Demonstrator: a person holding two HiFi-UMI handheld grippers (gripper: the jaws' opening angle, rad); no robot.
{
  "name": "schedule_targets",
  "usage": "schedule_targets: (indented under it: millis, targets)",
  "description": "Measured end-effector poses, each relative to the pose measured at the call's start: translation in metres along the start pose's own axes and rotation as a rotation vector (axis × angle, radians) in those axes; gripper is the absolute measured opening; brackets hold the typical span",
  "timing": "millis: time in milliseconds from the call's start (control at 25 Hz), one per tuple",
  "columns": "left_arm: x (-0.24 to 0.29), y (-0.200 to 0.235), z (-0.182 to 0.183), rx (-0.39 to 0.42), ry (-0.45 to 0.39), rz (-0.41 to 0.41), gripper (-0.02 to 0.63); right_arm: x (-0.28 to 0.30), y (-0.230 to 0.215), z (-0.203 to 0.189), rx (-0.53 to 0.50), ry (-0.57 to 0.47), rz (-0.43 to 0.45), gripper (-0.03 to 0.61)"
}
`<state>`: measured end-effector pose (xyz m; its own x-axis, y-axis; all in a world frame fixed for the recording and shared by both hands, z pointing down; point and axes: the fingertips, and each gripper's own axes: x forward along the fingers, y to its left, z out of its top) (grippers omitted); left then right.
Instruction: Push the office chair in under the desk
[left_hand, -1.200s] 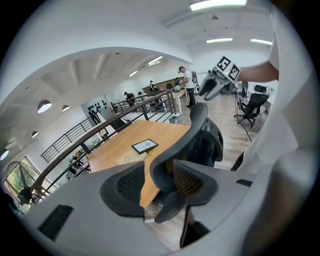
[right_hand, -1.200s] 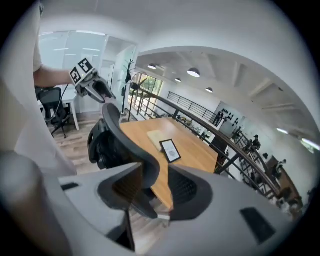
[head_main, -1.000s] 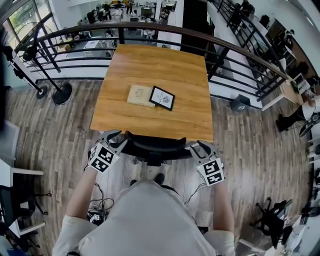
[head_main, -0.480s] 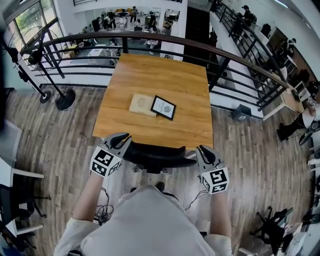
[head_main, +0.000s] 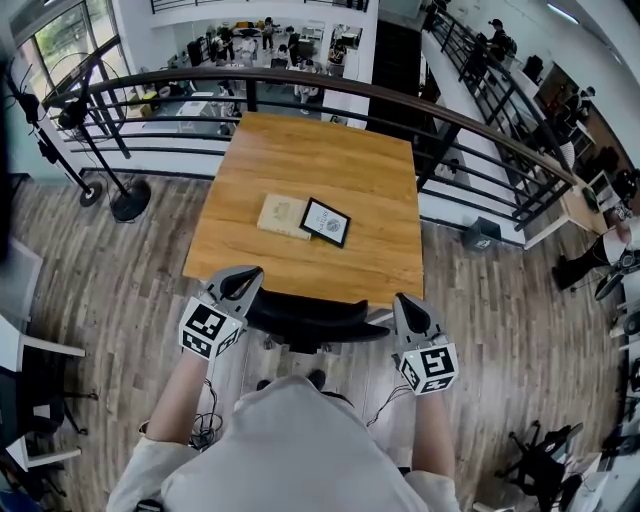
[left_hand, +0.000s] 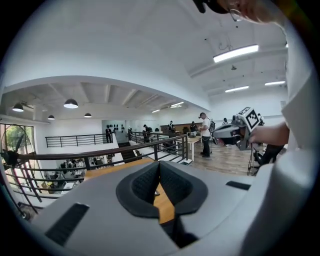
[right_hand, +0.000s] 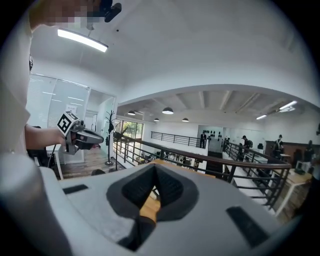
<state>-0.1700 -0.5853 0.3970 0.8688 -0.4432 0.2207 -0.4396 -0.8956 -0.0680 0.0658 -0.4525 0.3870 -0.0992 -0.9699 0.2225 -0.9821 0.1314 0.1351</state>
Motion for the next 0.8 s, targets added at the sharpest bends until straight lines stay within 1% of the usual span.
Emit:
schedule_targets:
  millis: [240,400,800]
  targets:
    - [0.004,-0.006,0.001,-0.01,-0.013,-0.012,-0.006,0.0,-0.001,-0.003,0.003,-0.005,-0.007,0.002]
    - [0.005,-0.008,0.001,-0.013,-0.014,-0.015,-0.006,-0.002,0.0,-0.005,0.017,-0.004,0.002,0.002]
    - [0.011,-0.007,-0.004,-0.03,-0.008,-0.02,-0.006,-0.004,-0.004,-0.005,0.018,-0.004,-0.007,0.002]
